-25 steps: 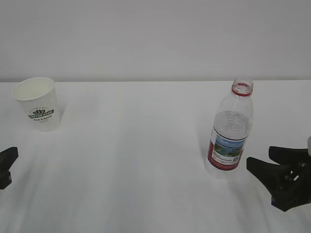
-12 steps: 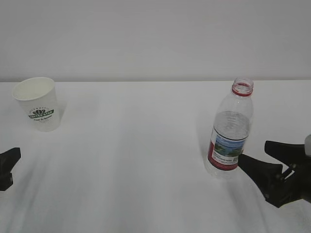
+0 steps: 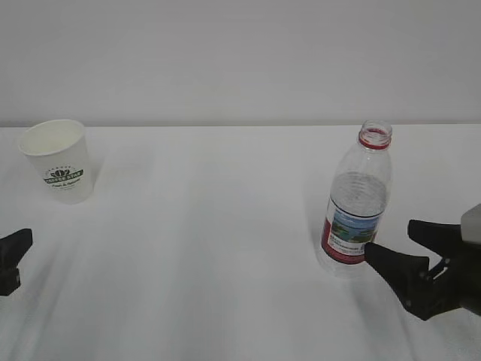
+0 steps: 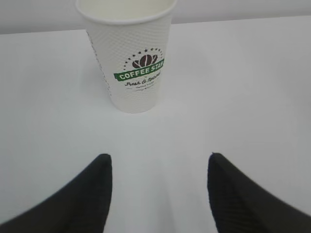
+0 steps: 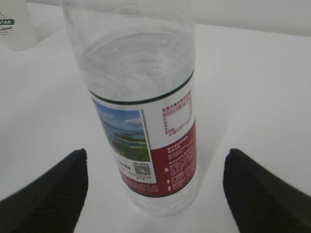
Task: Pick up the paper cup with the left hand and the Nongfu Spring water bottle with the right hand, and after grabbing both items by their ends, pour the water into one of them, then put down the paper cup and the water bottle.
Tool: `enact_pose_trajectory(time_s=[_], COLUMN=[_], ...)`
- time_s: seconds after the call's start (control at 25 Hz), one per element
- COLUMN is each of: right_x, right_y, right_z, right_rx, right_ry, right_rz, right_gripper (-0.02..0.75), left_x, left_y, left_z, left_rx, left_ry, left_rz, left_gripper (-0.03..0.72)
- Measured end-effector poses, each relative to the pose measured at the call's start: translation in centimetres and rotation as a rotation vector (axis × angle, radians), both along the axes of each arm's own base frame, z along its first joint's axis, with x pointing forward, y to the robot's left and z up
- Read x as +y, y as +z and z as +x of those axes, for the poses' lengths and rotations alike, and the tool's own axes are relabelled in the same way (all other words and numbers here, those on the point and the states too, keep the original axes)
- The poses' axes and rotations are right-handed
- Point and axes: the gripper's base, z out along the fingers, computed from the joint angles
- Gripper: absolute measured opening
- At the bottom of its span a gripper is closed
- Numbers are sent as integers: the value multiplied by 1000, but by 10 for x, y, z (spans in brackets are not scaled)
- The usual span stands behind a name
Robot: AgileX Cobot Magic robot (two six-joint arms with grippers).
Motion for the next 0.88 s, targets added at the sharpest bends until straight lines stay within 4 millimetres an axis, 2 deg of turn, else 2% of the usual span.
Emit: enact_pose_trajectory(time_s=[0.36,0.88], right_x=[0,3], right_y=[0,-14], right_z=[9,20], right_rx=[-26,11], right_ry=[8,52], right_rz=[-16,-18], right_gripper=[663,663], left_x=[0,0], left_y=[0,0], left_z=[0,0], left_rx=[-2,-2], left_ry=[0,0], left_rz=[0,0], left_gripper=[452,451])
